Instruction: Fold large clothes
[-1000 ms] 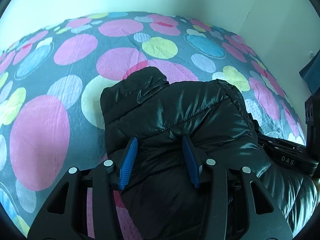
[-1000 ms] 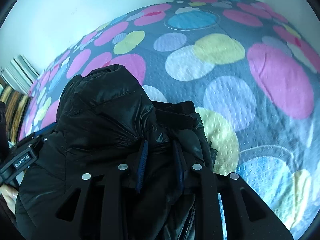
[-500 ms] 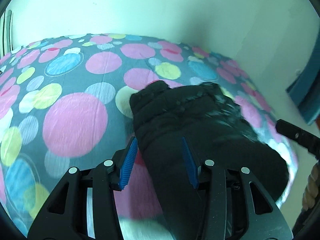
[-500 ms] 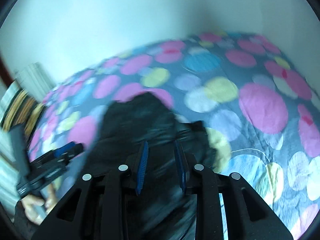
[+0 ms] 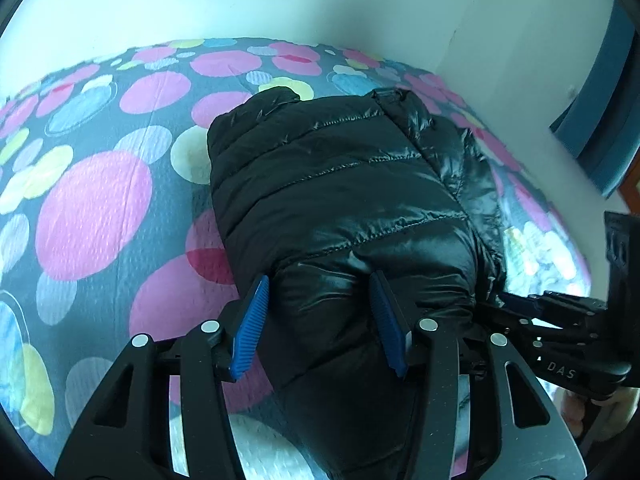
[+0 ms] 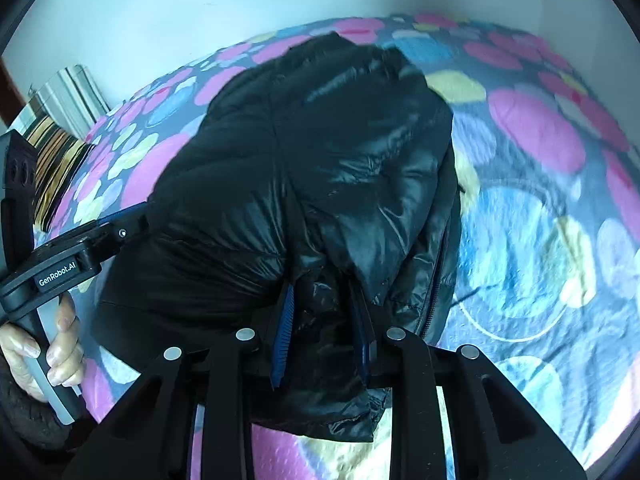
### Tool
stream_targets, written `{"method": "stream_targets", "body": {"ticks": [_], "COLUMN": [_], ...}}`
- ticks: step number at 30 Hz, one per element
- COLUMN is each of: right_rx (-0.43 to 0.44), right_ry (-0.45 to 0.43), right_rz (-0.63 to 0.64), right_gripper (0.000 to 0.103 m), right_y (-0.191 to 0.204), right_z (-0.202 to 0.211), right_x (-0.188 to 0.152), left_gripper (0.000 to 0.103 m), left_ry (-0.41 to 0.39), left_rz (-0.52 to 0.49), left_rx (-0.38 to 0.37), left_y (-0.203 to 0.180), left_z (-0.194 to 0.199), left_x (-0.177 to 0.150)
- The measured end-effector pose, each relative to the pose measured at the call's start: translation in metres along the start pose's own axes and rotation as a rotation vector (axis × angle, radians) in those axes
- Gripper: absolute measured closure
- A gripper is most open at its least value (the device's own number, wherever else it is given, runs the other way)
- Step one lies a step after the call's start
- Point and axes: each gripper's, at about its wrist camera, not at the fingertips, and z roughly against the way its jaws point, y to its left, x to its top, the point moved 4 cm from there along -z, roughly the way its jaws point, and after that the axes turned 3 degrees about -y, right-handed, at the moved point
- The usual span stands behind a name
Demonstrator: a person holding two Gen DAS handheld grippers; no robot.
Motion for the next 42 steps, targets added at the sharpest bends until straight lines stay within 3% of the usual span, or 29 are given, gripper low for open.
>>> {"method": "stream_targets", "body": {"ticks": [10,23,25,28,31,32,35,38,42], "right_rx": [0.000,0.031,0.035,0.044,0.065,0.072,0.049,-0.002,0.060], "right_ry": [-0.018,-0.071,-0.085,-0.100,-0.126,-0.141,-0.201,-0.222,-0.150], "right_rz": [-0.027,-0.047,-0.043,-0.047,-0.049,-0.047,-0.056,-0.073,-0.180], "right_gripper": [0.078,0.074,0.073,0.071,0.060,0.049,0.028,0.027,0.027], "right_y": [-0.003,-0.006,-0.004,-0.002,0.003,0.003,-0.002,-0.016,-0.043], "right_z": [-0.016,0.002,0.008,0.017,0.032,0.038,0.053,0.050,0.021], "right_x": [-0.004,-0.004,-0.004,-0.001,0.005,0.009,0.020,0.036,0.051], "left_gripper": [0.052,0.053,0.051,0.040,0.032,0.030,0.025,0.024,0.021], "left_ry": [-0.012,-0.037,-0.054,-0.077,-0.092,-0.088,-0.067,-0.050,-0.022], "left_rz": [-0.003,0.005,0.009,0.051,0.101,0.113,0.143,0.142,0.136], "left_rx": [0.034,0.050,0.068,0.073,0.053,0.049,-0.004,-0.023,-0.037], "left_y": [0.001,0.004,0.007,0.019,0.037,0.041,0.050,0.052,0.050], "left_z": [-0.004,0.019,0.027,0.038,0.041,0.040,0.033,0.022,0.007], "left_x": [-0.003,0.001,0.003,0.008,0.015,0.017,0.021,0.023,0.022]}}
